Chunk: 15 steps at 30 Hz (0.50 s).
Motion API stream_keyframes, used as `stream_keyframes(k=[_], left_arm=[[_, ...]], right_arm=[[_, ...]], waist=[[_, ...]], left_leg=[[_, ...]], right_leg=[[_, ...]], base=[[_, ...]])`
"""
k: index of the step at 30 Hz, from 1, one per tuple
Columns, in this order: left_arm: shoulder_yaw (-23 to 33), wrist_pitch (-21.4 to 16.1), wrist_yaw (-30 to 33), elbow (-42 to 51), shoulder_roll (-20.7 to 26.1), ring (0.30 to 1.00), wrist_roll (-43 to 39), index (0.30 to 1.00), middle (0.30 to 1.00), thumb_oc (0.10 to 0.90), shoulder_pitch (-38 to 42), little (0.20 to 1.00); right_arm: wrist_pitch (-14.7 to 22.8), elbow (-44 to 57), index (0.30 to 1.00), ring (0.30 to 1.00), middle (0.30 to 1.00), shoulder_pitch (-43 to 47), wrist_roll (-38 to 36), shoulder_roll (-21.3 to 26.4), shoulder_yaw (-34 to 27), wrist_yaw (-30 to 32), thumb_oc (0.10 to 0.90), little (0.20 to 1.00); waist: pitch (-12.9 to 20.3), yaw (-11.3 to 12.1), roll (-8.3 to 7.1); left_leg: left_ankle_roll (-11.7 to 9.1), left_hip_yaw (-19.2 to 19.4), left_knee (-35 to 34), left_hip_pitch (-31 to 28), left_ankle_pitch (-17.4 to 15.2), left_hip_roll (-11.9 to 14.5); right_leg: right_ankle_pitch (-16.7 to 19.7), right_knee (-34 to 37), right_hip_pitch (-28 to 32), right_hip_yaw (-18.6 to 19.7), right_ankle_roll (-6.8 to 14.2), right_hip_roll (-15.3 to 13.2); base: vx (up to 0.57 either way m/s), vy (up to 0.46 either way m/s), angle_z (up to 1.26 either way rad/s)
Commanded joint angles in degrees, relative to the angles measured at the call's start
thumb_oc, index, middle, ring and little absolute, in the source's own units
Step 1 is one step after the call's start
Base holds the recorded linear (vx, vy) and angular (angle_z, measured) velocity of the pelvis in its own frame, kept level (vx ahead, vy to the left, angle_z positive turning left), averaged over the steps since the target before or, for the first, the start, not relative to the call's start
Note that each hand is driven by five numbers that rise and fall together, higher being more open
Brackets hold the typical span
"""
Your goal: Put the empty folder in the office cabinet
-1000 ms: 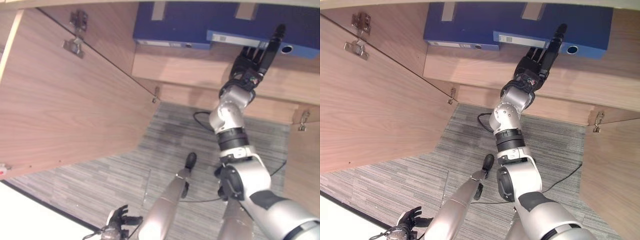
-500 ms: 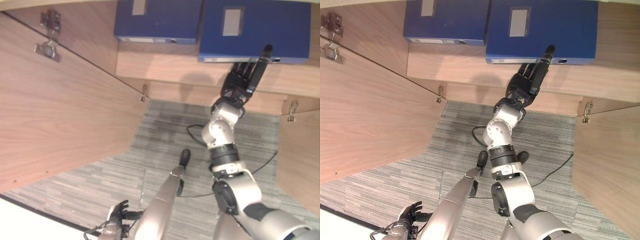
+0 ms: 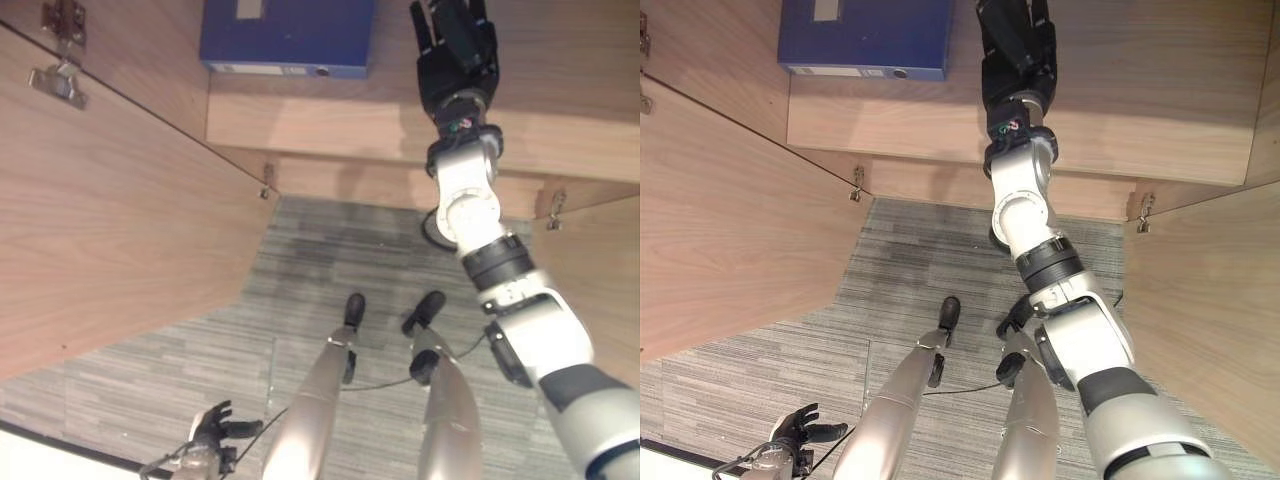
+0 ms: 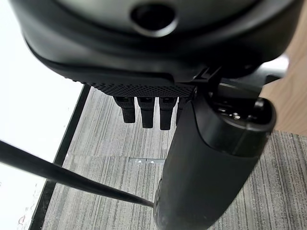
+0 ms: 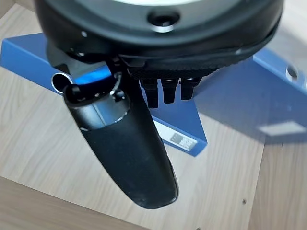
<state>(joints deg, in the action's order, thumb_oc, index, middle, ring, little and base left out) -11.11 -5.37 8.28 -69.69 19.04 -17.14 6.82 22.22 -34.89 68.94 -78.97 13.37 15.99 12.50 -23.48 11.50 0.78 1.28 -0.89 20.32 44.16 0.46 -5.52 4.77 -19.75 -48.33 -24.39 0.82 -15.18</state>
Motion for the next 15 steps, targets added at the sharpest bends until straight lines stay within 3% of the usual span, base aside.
stream_keyframes(k=[1, 4, 6, 8, 9, 10, 14, 15], left_arm=[[0.41, 0.70, 2.15, -5.20, 6.19, 0.900, 1.22, 0.900, 0.900, 0.800, -6.28, 0.900], [0.56, 0.55, 2.30, -5.08, 6.54, 0.900, 0.82, 0.900, 0.900, 0.800, -6.04, 0.900], [0.52, 0.40, 2.13, -5.12, 6.83, 0.900, 0.39, 0.900, 0.900, 0.800, -5.85, 0.900], [0.53, 0.49, 1.58, -5.37, 7.34, 0.900, 0.26, 0.900, 0.900, 0.800, -5.61, 0.900], [0.46, 0.95, 0.51, -5.68, 7.73, 0.900, 0.44, 0.900, 0.900, 0.800, -4.92, 0.900], [0.45, 0.95, 0.49, -5.71, 7.59, 0.900, 0.43, 0.900, 0.900, 0.800, -4.80, 0.900], [-0.30, 1.11, -0.46, -5.59, 6.50, 0.900, 0.78, 0.900, 0.900, 0.800, -3.75, 0.900], [-0.28, 1.11, -0.45, -5.60, 6.45, 0.900, 0.78, 0.900, 0.900, 0.800, -3.74, 0.900]], right_arm=[[2.93, 1.61, 0.900, 0.900, 0.900, 7.52, 0.81, -1.32, 0.55, -5.05, 0.800, 0.900], [3.24, -0.34, 0.900, 0.900, 0.900, 9.11, 0.19, -0.70, 0.31, -4.81, 0.800, 0.900], [1.29, -3.12, 0.900, 0.900, 0.900, 10.44, 1.25, 1.77, 2.22, -4.15, 0.800, 0.900], [-3.46, -6.26, 0.900, 0.900, 0.900, 12.38, 6.11, 6.18, 7.15, -3.19, 0.800, 0.900], [-9.47, -9.78, 0.900, 0.900, 0.900, 14.04, 13.32, 10.27, 13.17, -2.63, 0.800, 0.900], [-9.56, -9.96, 0.900, 0.900, 0.900, 14.28, 13.37, 10.31, 13.29, -2.68, 0.800, 0.900], [-18.02, -18.82, 0.900, 0.900, 0.900, 16.28, 32.06, 13.10, 22.93, -2.89, 0.800, 0.900], [-18.01, -18.91, 0.900, 0.900, 0.900, 16.34, 32.12, 13.06, 22.96, -2.92, 0.800, 0.900]], waist=[[1.49, 3.03, -0.33], [1.49, 3.52, -0.27], [1.43, 3.64, -0.40], [1.34, 3.39, -0.90], [1.42, 2.62, -1.76], [1.34, 2.61, -1.63], [1.37, 0.92, -2.64], [1.37, 0.89, -2.60]], left_leg=[[-1.11, -1.35, -4.33, -2.59, -4.68, -0.06], [-1.21, -1.40, -4.49, -2.65, -4.54, 0.01], [-1.32, -1.33, -4.66, -2.62, -4.26, 0.24], [-1.40, -1.16, -4.85, -2.63, -4.03, 0.41], [-1.42, -0.87, -4.93, -2.57, -3.90, 0.58], [-1.43, -0.86, -4.92, -2.56, -3.91, 0.59], [-1.30, -0.33, -4.86, -2.24, -3.76, 0.88], [-1.30, -0.33, -4.85, -2.23, -3.77, 0.89]], right_leg=[[-4.64, -7.08, 2.62, 1.85, 6.22, -3.61], [-4.72, -7.01, 2.59, 1.82, 6.24, -3.48], [-4.70, -7.05, 2.50, 1.80, 6.20, -3.44], [-4.54, -6.76, 2.47, 1.79, 6.05, -3.28], [-4.16, -6.30, 2.56, 1.68, 5.90, -3.13], [-4.15, -6.29, 2.54, 1.69, 5.89, -3.10], [-3.59, -5.42, 2.70, 1.52, 5.50, -2.75], [-3.58, -5.41, 2.70, 1.51, 5.50, -2.74]], base=[[0.00, -0.032, -0.01], [0.00, 0.000, 0.00], [0.00, 0.000, 0.00], [-0.02, 0.003, 0.05], [-0.02, 0.009, 0.04], [0.00, 0.000, 0.00], [-0.02, 0.019, -0.05], [-0.02, 0.024, -0.05]])
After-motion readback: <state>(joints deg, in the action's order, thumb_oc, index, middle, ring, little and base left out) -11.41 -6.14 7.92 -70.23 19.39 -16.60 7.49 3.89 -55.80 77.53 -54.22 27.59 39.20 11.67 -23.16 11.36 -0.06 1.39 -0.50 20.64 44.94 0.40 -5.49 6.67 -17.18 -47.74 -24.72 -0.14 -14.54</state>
